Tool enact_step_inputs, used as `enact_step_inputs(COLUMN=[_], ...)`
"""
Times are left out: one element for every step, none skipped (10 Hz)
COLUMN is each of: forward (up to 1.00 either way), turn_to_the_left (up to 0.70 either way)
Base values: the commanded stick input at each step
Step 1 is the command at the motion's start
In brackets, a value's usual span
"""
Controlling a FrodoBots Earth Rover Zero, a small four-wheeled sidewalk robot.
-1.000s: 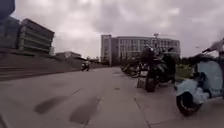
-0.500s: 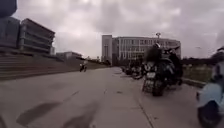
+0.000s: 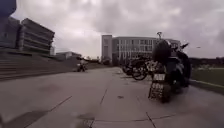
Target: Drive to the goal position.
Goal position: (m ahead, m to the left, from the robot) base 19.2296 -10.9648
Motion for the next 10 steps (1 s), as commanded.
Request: enact_step_inputs(forward=[0.7, 0.7, 0.7, 0.7, 0.7, 0.7, 0.7, 0.7, 0.7, 0.7], turn_to_the_left=[0.02, 0.0, 0.0, 0.02, 0.0, 0.0, 0.0, 0.0, 0.0, 0.0])
